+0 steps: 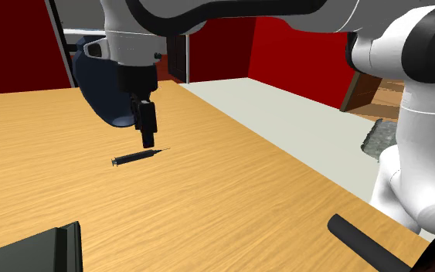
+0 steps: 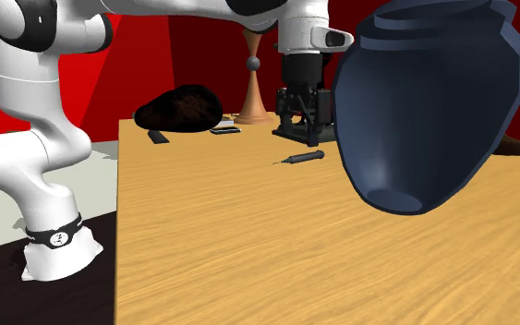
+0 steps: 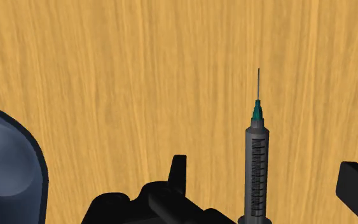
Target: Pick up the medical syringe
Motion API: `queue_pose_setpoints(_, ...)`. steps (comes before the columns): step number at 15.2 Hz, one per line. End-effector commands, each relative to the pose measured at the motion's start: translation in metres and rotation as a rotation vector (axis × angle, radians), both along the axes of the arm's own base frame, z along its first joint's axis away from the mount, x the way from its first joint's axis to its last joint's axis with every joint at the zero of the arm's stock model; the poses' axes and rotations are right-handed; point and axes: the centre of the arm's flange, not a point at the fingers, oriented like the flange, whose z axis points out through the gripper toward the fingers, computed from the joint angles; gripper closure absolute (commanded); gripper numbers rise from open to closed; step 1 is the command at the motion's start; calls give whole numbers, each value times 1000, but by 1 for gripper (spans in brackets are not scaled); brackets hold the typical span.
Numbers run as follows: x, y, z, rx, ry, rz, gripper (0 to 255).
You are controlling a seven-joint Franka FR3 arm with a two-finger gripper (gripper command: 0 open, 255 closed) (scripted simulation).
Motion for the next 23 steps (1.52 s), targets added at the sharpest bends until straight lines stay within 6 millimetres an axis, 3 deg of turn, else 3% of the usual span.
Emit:
queue_pose_setpoints(1,-2,23,-3,-1,10,63,0)
queue_pose_setpoints(10,-2,23,-43,-1,10,63,0)
queue_pose_setpoints(11,-2,23,-43,-1,10,63,255)
queue_pose_setpoints(19,-4,30,-41,-1,9,63,255)
queue_pose_setpoints(20,-2,23,-43,-1,10,63,255)
queue_pose_setpoints(23,-2,23,-27,-1,10,63,255)
